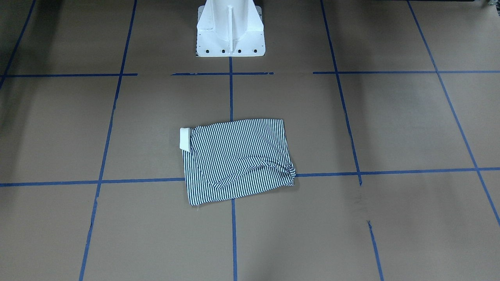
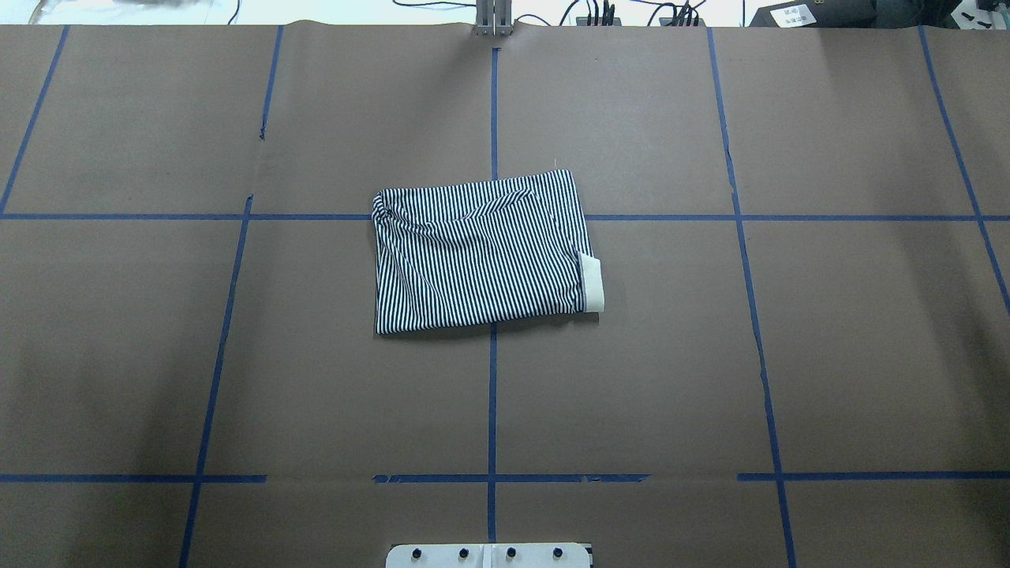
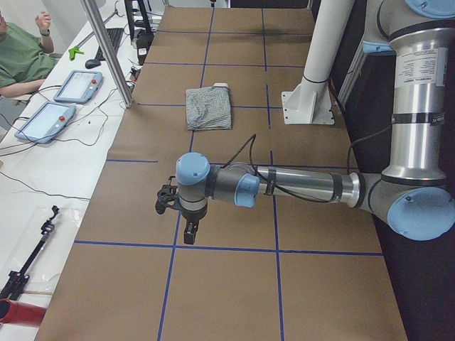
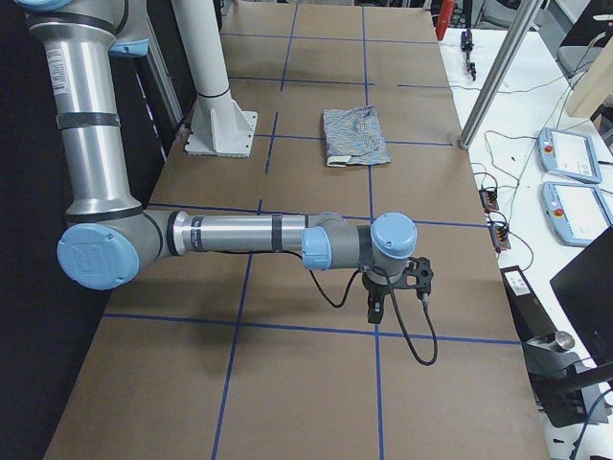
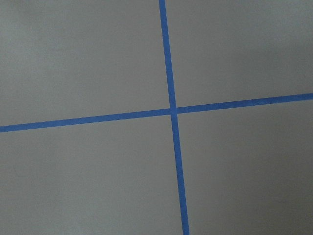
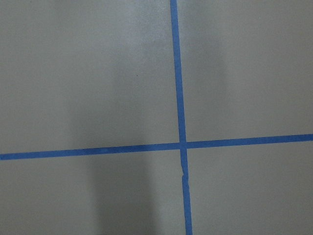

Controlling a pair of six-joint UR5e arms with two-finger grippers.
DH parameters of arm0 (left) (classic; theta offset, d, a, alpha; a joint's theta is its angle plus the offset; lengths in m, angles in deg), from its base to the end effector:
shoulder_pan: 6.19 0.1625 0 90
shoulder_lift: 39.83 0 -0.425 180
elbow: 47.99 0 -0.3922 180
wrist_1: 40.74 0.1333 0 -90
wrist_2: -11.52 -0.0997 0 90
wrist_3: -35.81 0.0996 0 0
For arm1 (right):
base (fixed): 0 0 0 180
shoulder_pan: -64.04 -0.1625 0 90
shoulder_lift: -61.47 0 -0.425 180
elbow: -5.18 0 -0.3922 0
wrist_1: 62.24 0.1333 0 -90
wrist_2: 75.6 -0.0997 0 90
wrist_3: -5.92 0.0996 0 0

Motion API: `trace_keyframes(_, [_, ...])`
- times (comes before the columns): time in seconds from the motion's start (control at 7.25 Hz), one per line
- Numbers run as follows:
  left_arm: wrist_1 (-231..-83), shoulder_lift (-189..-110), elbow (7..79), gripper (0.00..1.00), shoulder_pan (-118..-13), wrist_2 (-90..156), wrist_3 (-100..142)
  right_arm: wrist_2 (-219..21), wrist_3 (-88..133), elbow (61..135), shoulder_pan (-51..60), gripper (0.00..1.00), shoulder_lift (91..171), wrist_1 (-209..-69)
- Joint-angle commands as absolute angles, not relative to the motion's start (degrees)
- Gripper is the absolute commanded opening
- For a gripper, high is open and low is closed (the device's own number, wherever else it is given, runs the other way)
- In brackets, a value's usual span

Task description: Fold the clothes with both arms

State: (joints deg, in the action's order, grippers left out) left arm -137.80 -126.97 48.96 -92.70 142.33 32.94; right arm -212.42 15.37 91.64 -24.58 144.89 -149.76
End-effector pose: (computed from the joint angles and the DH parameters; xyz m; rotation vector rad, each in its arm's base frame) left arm -0.0387 -0.4856 0.6137 0.1466 0.7193 0.0796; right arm 0.0475 -0.5474 0.6221 0.0135 -0.8217 0.0935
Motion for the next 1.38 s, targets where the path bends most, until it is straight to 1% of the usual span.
trace_keyframes(0.0, [-137.42, -125.8, 50.7, 1.0, -92.85, 142.3, 36.41, -212.53, 15.23, 91.76, -24.56, 1.0, 144.61, -149.69])
trace_keyframes(0.41, [-137.77, -124.38, 52.03, 1.0, -92.94, 142.3, 36.69, -212.62, 15.06, 91.85, -24.56, 1.0, 144.52, -149.43])
trace_keyframes(0.69, [-137.77, -124.55, 52.03, 1.0, -92.94, 142.3, 36.69, -212.62, 15.05, 90.18, -24.56, 1.0, 144.61, -144.52])
trace_keyframes(0.97, [-137.77, -124.64, 52.12, 1.0, -93.02, 142.3, 36.69, -213.32, 14.88, 90.08, -24.64, 1.0, 145.05, -144.41])
trace_keyframes(1.24, [-137.77, -124.64, 52.21, 1.0, -93.02, 142.3, 36.69, -213.5, 14.97, 92.1, -24.91, 1.0, 148.72, -145.2])
